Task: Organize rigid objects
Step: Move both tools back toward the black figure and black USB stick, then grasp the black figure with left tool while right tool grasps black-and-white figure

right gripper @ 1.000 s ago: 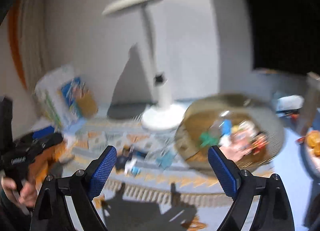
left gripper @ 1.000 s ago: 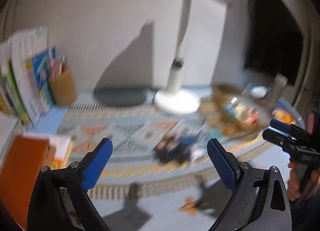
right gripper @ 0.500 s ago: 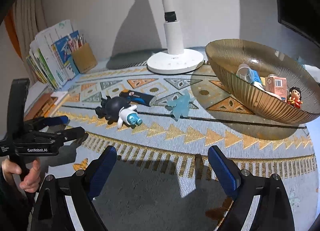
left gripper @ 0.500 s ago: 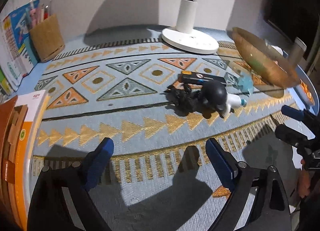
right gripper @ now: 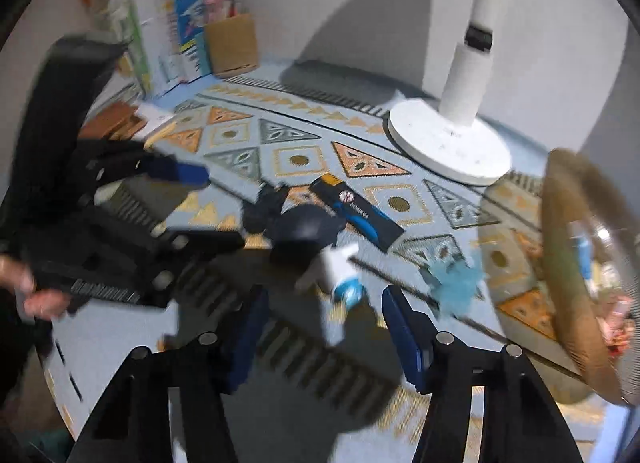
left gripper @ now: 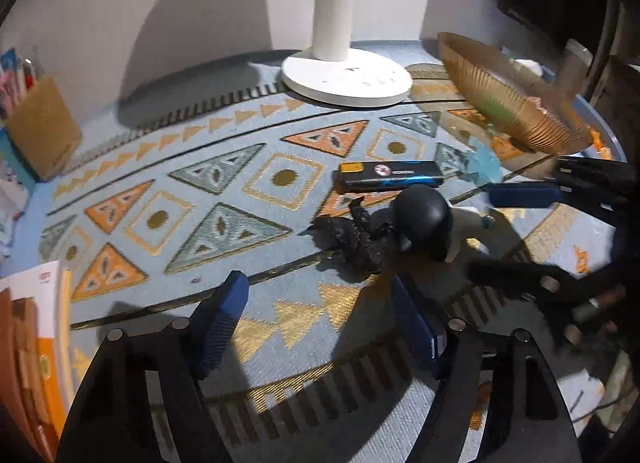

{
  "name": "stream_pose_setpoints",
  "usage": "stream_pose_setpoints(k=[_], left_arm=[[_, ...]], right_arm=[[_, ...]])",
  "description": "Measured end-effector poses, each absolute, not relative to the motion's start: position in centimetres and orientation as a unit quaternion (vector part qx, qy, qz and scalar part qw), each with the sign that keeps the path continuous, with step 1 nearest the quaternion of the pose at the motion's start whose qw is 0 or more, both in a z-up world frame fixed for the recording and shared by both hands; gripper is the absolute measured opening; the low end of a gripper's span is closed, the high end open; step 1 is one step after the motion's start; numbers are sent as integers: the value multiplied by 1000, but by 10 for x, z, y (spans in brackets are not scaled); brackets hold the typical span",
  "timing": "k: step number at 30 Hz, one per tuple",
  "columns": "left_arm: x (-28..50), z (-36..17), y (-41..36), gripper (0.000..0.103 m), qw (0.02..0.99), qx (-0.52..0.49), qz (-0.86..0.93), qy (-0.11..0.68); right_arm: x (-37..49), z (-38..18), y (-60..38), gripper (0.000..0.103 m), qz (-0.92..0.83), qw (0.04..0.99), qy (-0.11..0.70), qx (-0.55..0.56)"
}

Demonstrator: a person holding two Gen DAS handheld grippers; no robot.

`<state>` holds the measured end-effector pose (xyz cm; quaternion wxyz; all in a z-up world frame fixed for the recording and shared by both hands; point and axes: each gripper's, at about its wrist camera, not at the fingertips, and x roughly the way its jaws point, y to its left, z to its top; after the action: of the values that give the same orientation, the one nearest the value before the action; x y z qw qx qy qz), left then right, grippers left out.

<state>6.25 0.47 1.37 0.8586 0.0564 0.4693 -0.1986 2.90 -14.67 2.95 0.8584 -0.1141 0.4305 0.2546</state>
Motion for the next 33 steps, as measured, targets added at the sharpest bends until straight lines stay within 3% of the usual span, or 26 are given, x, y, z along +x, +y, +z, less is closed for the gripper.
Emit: stream_pose_setpoints(k=[6, 7, 8, 14, 18, 33], left_arm=[[73, 6, -1, 69, 854, 61, -206, 473], [75, 6, -2, 69, 855, 64, -205, 471], [77, 6, -2, 69, 855, 61, -208, 471], [82, 6, -16, 66, 855, 71, -217, 466], [82, 8, -20, 31, 859, 66, -224, 456], [11, 25, -47, 31, 866, 16, -256, 430]], right_arm=[[49, 16, -128, 58, 282, 844, 437, -131], [50, 13, -127, 56, 280, 843, 438, -136], [48, 12, -128, 45, 272, 850, 429, -140], [39, 13, -159, 44, 243, 857, 443, -100], [17, 17, -189, 44, 222, 863, 447, -75], [-78, 13, -286, 44, 51, 893, 447, -5]])
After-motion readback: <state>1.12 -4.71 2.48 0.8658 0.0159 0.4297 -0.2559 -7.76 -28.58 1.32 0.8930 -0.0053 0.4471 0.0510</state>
